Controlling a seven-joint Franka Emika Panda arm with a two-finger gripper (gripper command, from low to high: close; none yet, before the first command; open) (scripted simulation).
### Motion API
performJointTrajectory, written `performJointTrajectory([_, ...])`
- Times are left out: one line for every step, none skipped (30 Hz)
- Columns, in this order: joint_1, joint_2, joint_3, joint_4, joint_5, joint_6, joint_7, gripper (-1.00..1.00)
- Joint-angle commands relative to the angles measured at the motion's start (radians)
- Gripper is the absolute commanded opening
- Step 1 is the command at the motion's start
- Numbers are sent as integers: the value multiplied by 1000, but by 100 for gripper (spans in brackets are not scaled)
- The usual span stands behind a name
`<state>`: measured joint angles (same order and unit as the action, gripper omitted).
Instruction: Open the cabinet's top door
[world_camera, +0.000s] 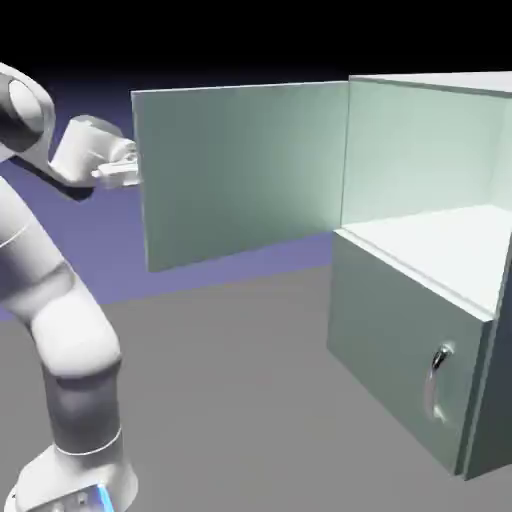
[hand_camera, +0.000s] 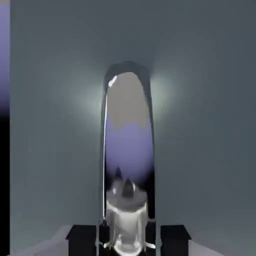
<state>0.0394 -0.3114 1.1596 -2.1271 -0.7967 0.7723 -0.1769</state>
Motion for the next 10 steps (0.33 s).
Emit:
performJointTrajectory([-30, 30, 37, 25, 2, -26, 20, -100])
performJointTrajectory([-60, 56, 73, 47, 5, -50, 39, -100])
performJointTrajectory([-91, 77, 109, 65, 7, -69, 55, -100])
performJointTrajectory([-124, 95, 145, 81, 9, -85, 68, -100])
performJointTrajectory([-157, 107, 182, 94, 11, -98, 78, -100])
performJointTrajectory([-193, 114, 218, 104, 14, -105, 83, -100])
performJointTrajectory([-229, 112, 252, 111, 17, -107, 82, -100])
performJointTrajectory([-265, 104, 284, 117, 21, -104, 76, -100])
performJointTrajectory([-301, 89, 313, 122, 25, -98, 66, -100])
performJointTrajectory([-338, 71, 341, 128, 31, -91, 53, -100])
